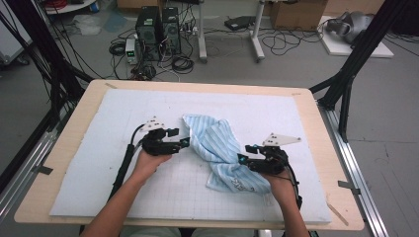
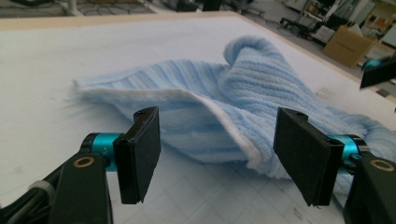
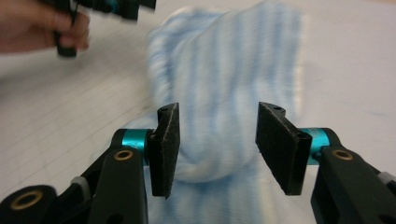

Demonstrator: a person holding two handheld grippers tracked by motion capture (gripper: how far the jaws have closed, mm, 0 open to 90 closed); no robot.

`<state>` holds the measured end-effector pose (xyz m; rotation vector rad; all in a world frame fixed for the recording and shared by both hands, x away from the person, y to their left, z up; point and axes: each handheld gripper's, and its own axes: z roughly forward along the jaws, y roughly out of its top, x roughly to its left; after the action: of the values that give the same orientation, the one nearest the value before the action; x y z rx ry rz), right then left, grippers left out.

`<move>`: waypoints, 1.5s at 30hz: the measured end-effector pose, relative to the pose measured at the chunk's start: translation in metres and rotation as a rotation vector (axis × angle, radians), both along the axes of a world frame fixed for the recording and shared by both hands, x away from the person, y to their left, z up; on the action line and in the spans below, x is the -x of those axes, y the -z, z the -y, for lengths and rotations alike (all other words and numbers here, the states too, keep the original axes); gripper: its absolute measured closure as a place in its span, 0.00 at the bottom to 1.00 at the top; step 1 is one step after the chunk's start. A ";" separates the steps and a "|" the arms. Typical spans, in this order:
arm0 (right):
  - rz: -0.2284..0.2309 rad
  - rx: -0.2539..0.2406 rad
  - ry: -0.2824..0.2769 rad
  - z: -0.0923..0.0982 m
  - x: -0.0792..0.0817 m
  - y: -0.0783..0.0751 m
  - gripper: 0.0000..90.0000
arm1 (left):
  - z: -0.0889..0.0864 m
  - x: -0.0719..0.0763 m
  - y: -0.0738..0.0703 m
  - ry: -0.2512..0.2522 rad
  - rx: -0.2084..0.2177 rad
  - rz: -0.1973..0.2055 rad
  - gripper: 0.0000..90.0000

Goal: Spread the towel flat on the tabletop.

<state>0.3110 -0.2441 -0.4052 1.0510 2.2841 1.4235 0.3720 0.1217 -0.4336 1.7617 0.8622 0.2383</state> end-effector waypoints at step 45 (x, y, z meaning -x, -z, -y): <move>-0.055 0.276 0.100 -0.067 -0.076 0.038 0.99 | -0.094 -0.045 -0.001 -0.371 -0.065 0.049 0.99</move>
<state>0.3866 -0.1771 -0.4428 1.1098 2.3438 1.0167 0.4169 0.2159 -0.4328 1.6374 1.1528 0.5552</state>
